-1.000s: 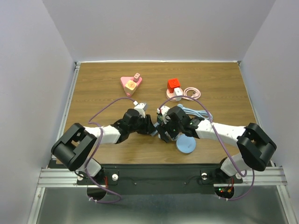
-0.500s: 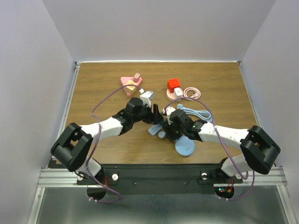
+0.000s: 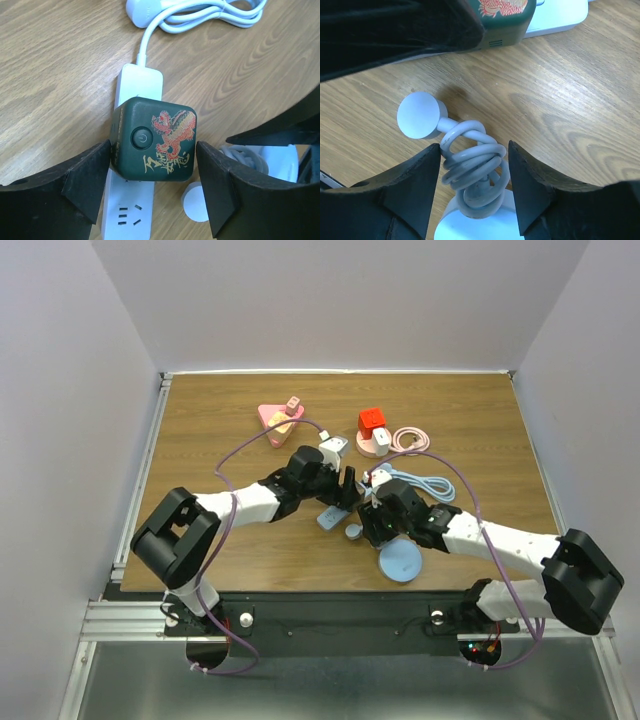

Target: Insert the plug

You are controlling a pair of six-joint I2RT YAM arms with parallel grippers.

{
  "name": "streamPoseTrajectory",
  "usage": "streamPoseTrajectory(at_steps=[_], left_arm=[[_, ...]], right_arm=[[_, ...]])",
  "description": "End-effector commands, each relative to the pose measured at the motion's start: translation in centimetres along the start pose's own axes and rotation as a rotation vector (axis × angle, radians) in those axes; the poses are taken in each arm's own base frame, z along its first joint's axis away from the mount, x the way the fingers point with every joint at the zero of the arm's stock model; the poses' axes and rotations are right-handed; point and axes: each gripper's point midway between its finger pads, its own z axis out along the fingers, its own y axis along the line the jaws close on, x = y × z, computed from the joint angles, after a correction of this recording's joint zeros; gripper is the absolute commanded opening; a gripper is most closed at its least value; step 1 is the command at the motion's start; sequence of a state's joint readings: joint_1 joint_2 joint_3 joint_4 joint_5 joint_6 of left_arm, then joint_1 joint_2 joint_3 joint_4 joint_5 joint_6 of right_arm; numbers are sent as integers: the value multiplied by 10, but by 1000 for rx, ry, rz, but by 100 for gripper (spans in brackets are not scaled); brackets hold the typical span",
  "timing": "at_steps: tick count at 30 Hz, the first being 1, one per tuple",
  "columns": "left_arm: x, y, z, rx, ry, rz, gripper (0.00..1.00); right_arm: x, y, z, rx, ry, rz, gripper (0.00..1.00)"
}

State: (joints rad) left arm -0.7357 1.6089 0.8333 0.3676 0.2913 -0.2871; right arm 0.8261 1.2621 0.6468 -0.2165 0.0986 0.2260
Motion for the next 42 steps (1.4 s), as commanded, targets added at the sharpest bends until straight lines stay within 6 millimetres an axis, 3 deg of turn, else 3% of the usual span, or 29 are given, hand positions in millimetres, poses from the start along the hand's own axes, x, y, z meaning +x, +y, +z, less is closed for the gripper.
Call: streamPoseTrajectory(at_steps=[1, 5, 8, 9, 11, 16, 25, 30, 32, 34, 38, 39, 42], left_arm=[[-10, -3, 9, -24, -8, 61, 79], [-10, 1, 15, -59, -7, 64, 72], [-6, 9, 20, -93, 9, 60, 56], [-4, 12, 21, -106, 12, 55, 46], [-1, 17, 22, -127, 16, 51, 38], [2, 32, 13, -218, 11, 36, 0], [1, 73, -25, -404, -44, -67, 0], [-4, 99, -43, -496, -91, -150, 0], [-6, 108, -46, -527, -108, -174, 0], [-11, 113, -45, -533, -130, -205, 0], [-25, 108, -32, -500, -162, -221, 0], [-35, 106, -29, -488, -177, -221, 0], [-42, 100, -17, -447, -171, -224, 0]], right_arm=[[-14, 0, -3, 13, -52, 20, 62], [-9, 1, 0, 7, -36, 19, 62], [-7, 1, 2, 8, -23, 14, 62], [-8, 1, 3, 10, -24, 13, 62], [-11, 2, 4, 6, -27, 2, 63], [-14, 10, 11, -37, -17, -46, 66], [-26, 22, 26, -91, -24, -96, 68], [-38, 27, 33, -105, -65, -102, 46], [-43, 28, 34, -106, -77, -98, 14], [-42, 28, 37, -106, -77, -97, 0], [-44, 27, 39, -101, -91, -96, 1], [-53, 29, 39, -104, -130, -91, 1], [-74, 31, 33, -111, -223, -80, 0]])
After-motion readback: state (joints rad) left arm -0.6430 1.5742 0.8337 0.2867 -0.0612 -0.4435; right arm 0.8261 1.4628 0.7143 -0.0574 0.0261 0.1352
